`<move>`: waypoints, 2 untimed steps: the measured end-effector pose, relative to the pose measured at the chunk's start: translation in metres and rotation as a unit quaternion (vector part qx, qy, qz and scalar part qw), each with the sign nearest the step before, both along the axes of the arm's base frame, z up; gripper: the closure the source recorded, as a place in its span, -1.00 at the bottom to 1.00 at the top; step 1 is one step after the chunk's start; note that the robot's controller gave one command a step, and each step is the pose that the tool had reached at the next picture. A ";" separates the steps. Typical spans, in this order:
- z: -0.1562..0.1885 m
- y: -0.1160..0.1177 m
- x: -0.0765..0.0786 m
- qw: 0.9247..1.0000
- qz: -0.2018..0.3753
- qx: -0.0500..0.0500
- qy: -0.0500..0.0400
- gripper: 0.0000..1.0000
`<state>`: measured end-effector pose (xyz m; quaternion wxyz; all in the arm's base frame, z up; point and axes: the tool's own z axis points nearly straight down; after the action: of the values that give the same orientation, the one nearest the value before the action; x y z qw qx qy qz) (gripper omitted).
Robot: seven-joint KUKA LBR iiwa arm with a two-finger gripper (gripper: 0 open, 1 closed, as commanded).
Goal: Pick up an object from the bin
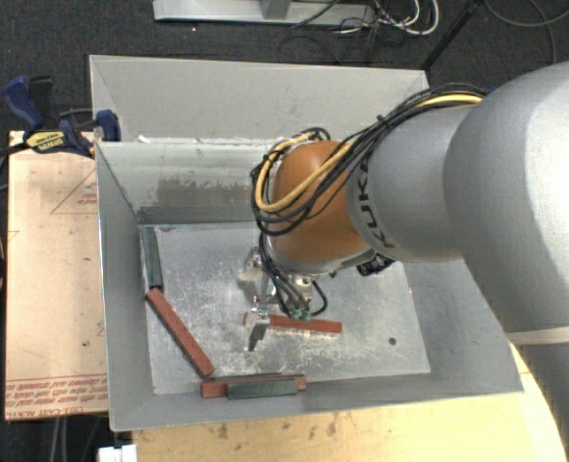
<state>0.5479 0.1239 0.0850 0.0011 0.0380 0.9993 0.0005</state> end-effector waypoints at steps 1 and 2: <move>-0.006 -0.048 -0.052 0.997 0.082 0.003 -0.010 1.00; -0.006 -0.048 -0.052 0.997 0.082 0.003 -0.010 1.00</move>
Offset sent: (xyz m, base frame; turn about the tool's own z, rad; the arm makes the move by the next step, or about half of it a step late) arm 0.0000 0.0000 0.0000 0.0000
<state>0.4957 0.0761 0.0787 0.0110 -0.0443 0.9990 0.0040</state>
